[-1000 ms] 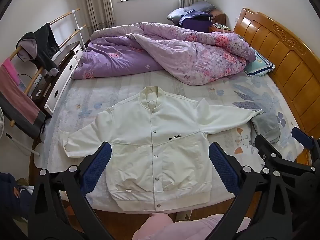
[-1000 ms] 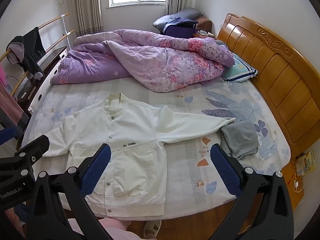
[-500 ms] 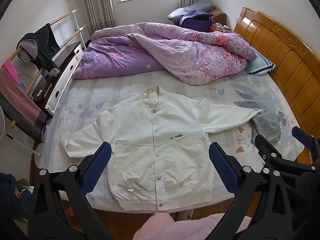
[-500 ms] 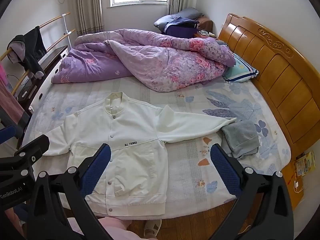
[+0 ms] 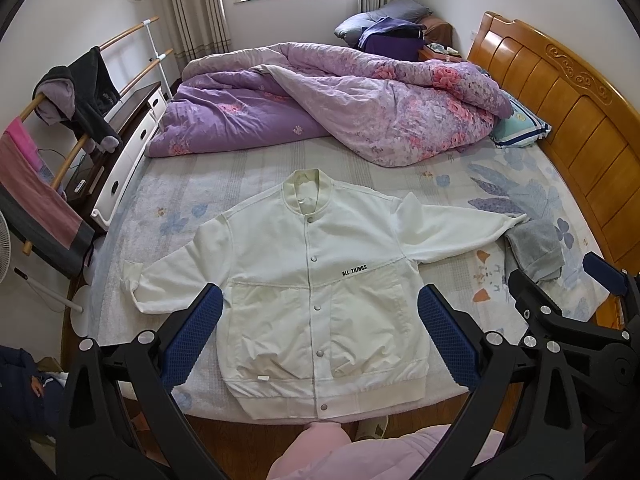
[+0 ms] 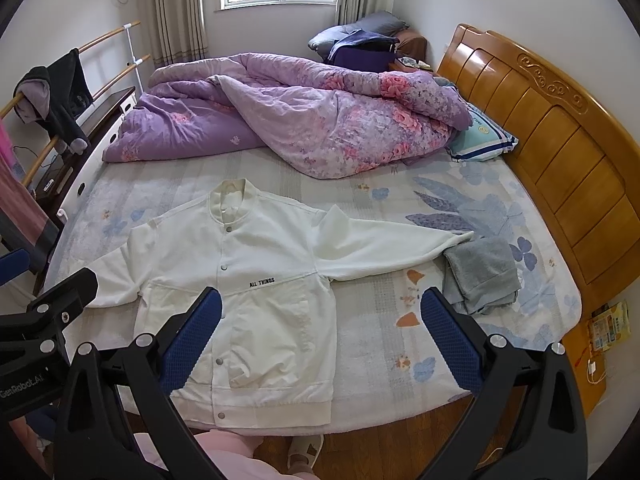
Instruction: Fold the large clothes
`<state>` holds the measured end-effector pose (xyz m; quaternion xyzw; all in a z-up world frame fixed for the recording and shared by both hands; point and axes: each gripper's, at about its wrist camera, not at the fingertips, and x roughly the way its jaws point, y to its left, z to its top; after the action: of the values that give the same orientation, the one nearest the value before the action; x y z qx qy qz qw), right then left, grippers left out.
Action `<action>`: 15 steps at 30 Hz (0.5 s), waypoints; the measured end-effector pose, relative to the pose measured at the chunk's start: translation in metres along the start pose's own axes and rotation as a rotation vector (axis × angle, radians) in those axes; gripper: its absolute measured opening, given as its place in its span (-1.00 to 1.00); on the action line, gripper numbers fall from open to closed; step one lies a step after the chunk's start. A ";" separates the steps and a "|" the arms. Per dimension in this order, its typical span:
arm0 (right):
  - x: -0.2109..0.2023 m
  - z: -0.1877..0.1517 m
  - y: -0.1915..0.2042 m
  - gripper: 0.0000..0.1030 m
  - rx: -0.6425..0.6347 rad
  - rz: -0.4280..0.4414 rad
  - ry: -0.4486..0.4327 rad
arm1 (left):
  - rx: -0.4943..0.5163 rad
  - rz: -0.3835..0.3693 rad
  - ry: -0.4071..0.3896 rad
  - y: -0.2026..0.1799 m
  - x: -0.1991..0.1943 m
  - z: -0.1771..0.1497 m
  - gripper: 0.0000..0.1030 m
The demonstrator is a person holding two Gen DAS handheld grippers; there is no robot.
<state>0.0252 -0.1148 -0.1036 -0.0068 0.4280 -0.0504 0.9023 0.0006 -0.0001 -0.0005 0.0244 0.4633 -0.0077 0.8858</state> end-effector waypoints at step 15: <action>0.000 -0.001 -0.002 0.86 0.003 0.001 0.002 | -0.005 -0.006 0.011 0.005 0.000 -0.002 0.90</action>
<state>0.0247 -0.1171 -0.1044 -0.0053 0.4289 -0.0503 0.9019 -0.0011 0.0050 -0.0013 0.0209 0.4682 -0.0091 0.8833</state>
